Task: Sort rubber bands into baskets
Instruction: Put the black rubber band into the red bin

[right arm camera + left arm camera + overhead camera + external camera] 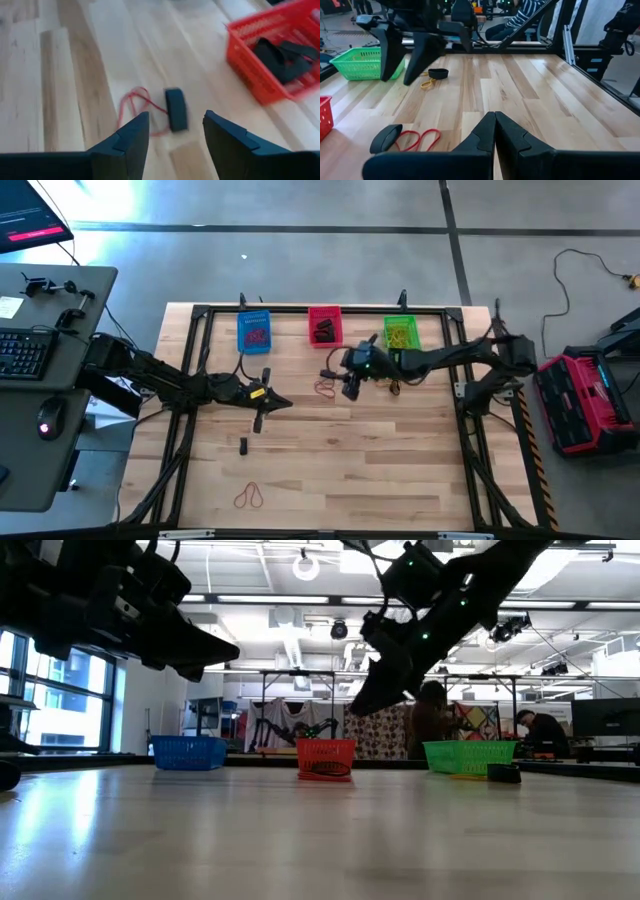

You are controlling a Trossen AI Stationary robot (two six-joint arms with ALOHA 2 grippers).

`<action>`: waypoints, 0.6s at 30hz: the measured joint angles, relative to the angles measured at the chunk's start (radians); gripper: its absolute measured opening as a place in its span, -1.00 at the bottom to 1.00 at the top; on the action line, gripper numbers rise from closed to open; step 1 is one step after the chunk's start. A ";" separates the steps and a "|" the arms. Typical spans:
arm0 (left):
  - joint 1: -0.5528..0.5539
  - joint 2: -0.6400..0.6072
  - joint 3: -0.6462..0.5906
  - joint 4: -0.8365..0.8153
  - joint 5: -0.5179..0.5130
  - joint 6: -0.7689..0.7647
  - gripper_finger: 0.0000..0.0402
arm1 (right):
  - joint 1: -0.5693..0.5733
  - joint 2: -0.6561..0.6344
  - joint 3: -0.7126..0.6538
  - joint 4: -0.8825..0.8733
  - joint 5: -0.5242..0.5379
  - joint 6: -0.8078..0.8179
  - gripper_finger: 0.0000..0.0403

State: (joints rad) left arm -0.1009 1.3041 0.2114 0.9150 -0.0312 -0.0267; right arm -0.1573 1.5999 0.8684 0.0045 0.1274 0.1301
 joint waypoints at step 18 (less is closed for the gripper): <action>0.000 0.001 0.000 -0.003 -0.007 -0.006 -1.00 | 0.047 0.221 0.000 0.169 0.085 -0.078 -0.08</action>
State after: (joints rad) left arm -0.1009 1.3052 0.2111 0.9119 -0.0383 -0.0330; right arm -0.1104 1.8206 0.8684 0.1734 0.2120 0.0517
